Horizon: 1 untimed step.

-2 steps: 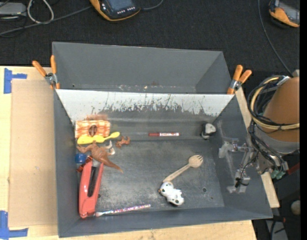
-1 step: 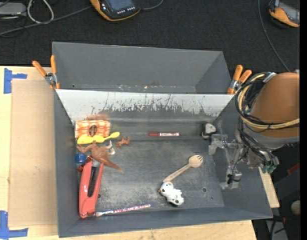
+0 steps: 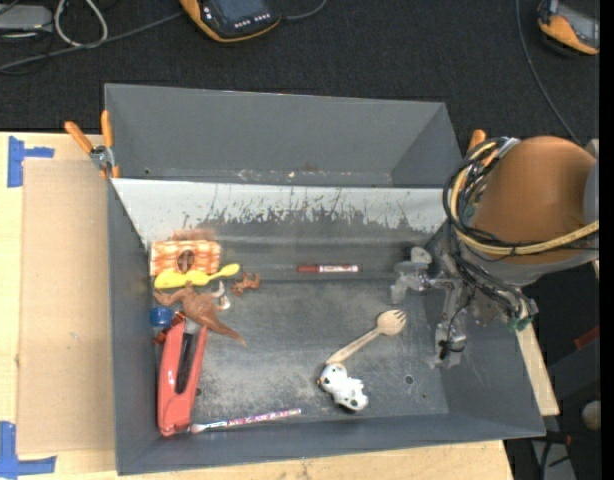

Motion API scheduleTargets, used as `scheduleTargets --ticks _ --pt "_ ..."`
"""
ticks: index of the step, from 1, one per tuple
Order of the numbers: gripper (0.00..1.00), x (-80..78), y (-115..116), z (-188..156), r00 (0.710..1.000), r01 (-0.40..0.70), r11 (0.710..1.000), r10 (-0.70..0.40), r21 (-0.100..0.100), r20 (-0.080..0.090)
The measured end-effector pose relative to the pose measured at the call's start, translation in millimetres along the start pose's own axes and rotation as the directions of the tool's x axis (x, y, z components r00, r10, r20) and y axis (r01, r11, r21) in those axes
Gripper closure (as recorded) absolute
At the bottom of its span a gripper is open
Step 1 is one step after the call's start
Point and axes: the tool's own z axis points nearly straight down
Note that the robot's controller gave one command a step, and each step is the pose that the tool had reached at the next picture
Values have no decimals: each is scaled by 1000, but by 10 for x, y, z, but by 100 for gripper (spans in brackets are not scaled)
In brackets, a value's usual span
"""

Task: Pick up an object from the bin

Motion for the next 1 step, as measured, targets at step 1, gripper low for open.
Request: scheduleTargets --ticks 1 --pt "0 -168 396 41 999 -32 999 32 -1 0"
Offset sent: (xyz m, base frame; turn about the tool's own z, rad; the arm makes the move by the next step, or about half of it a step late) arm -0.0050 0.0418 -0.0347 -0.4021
